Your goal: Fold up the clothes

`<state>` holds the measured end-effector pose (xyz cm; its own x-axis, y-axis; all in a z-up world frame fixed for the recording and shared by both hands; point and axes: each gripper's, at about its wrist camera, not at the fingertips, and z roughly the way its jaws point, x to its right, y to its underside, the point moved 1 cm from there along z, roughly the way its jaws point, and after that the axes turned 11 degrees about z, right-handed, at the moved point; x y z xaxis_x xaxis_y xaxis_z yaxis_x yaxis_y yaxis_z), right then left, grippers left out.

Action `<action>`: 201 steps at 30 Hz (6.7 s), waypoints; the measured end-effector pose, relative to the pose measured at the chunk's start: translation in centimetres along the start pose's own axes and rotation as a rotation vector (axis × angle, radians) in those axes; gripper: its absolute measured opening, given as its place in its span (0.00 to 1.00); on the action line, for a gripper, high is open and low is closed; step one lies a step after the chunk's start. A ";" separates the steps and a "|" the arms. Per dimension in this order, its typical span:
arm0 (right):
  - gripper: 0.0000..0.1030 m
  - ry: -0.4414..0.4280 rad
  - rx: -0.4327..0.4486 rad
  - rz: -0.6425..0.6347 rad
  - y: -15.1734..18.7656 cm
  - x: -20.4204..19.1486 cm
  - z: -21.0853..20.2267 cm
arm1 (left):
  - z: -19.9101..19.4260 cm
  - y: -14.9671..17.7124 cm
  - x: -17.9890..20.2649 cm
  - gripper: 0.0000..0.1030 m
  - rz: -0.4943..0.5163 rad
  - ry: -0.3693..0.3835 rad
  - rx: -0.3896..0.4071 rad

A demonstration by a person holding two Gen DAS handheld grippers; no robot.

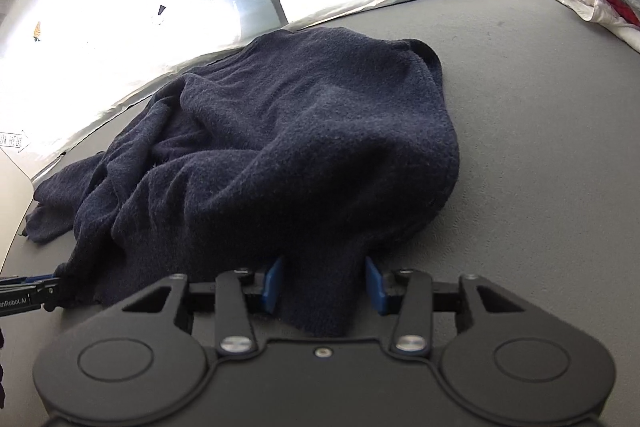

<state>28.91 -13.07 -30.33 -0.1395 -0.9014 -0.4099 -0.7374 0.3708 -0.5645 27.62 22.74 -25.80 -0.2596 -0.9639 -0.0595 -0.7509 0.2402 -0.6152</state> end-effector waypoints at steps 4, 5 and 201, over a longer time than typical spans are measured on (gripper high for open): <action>0.07 0.019 0.005 -0.039 -1.1 0.1 -1.2 | -0.9 -0.4 -2.8 0.10 -0.259 0.108 0.023; 0.06 0.007 0.032 -0.042 -1.4 0.1 -2.2 | -1.5 -0.2 -3.5 0.09 -0.338 0.144 0.040; 0.21 0.493 0.314 0.117 -16.5 17.6 -2.1 | 4.1 -3.8 9.8 1.00 -0.243 -0.174 -0.283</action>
<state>37.23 -35.50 -26.71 -0.5537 -0.8201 -0.1440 -0.4782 0.4548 -0.7513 30.41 11.88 -27.26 0.0345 -0.9957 -0.0858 -0.9213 0.0016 -0.3888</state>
